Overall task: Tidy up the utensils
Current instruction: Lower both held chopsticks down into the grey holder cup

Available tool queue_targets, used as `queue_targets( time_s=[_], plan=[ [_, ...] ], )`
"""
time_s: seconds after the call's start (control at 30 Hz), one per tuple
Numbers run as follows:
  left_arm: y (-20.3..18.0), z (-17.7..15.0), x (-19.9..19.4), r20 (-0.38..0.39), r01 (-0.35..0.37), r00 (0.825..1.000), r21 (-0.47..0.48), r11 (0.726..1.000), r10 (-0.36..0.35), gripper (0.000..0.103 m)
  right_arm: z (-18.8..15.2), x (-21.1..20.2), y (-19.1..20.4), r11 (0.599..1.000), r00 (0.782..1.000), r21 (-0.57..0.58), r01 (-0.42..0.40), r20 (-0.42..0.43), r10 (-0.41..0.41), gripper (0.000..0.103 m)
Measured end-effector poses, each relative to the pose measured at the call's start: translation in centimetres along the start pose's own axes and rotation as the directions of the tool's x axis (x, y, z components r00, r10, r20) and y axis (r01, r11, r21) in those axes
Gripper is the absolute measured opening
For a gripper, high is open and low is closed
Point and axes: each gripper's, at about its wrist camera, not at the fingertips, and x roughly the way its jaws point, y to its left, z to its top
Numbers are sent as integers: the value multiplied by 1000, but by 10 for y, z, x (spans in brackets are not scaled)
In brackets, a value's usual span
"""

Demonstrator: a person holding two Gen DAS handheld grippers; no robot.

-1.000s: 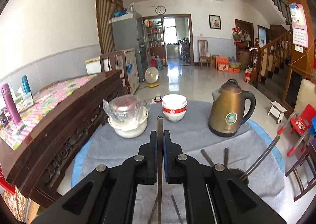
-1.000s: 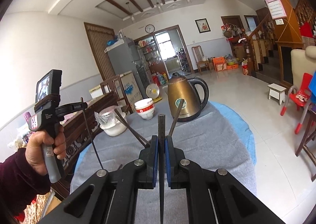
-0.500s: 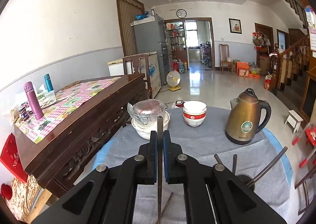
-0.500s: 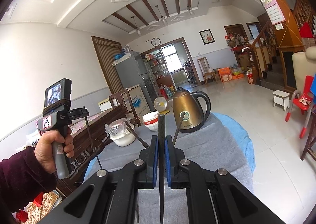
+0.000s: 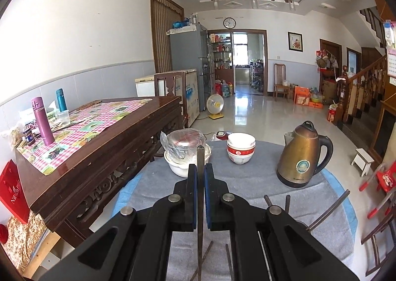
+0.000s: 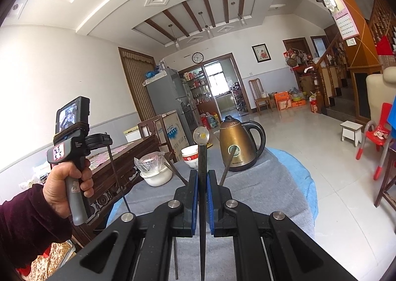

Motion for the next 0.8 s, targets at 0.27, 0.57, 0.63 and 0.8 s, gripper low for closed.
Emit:
queue_targets(
  time_s=[0.27, 0.57, 0.63, 0.8],
  plan=[
    [2, 5, -7, 20, 13, 1000, -11, 1000, -13, 5, 1, 2, 4, 1000, 1000, -11, -10, 8, 10, 7],
    [-3, 10, -12, 41, 43, 998, -13, 999, -42, 5, 2, 6, 4, 1000, 1000, -6, -6, 14, 6, 7],
    [-3, 10, -13, 47, 50, 998, -14, 999, -49, 5, 2, 7, 5, 1000, 1000, -6, -3, 11, 3, 7],
    [-3, 10, -12, 49, 59, 997, -20, 998, -58, 5, 1, 9, 9, 1000, 1000, -12, -5, 6, 5, 7]
  ],
)
